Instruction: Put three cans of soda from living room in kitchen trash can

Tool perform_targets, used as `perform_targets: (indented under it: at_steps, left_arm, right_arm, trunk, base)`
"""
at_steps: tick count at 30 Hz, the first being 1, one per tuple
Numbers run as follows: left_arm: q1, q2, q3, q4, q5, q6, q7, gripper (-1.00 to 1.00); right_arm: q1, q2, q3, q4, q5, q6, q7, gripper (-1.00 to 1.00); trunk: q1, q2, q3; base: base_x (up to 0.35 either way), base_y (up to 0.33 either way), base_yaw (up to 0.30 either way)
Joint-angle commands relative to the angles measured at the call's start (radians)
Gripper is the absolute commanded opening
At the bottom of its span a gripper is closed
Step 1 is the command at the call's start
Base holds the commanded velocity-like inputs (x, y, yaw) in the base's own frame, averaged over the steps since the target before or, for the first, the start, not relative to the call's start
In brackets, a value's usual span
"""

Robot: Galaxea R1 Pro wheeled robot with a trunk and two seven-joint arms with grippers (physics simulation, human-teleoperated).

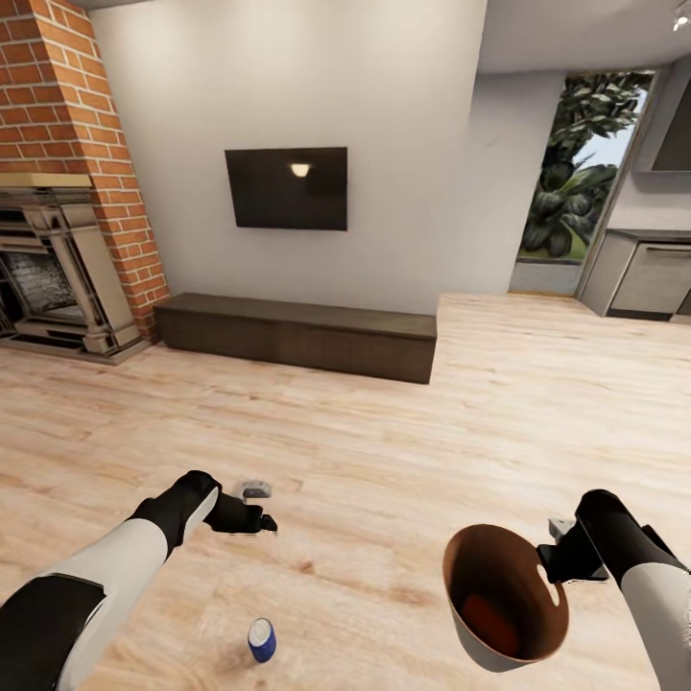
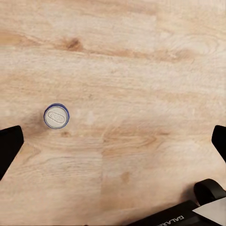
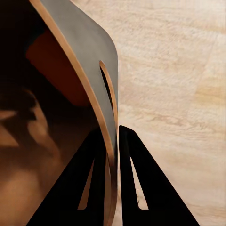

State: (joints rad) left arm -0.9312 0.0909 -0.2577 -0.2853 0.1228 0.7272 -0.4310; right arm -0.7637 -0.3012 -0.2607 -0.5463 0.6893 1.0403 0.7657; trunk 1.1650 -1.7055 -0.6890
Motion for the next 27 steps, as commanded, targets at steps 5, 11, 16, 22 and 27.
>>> perform_targets:
  at_steps: [5,11,16,22,27]
  left_arm:
    - [0.000,-0.002,-0.001,0.000,0.000,0.000,0.001,1.00]
    - [0.000,-0.004,-0.001,0.000,0.000,-0.001,0.001,1.00]
    - [0.000,-0.007,-0.007,0.000,0.000,-0.003,0.003,1.00]
    - [0.001,-0.009,-0.015,-0.012,0.001,-0.059,0.035,1.00]
    - [0.002,-0.034,-0.014,-0.002,0.000,-0.165,0.122,1.00]
  right_arm:
    - [-0.001,0.008,-0.002,0.000,-0.015,0.007,0.006,-1.00]
    - [-0.001,0.008,-0.002,-0.001,-0.015,0.007,0.005,-1.00]
    - [-0.001,0.008,-0.002,-0.001,-0.014,0.007,0.004,-1.00]
    - [-0.001,0.008,0.000,-0.001,-0.014,0.007,0.004,-1.00]
    - [-0.002,0.008,-0.002,-0.001,-0.016,0.007,0.004,-1.00]
  trunk:
    - [0.000,0.000,0.000]
    - [0.000,0.000,0.000]
    - [0.000,0.000,0.000]
    - [0.000,0.000,0.000]
    - [0.015,-0.028,-0.012]
  base:
    - [0.281,0.164,0.000]
    - [0.280,0.166,0.000]
    - [0.280,0.167,0.000]
    - [0.187,0.111,0.000]
    - [0.025,0.015,0.000]
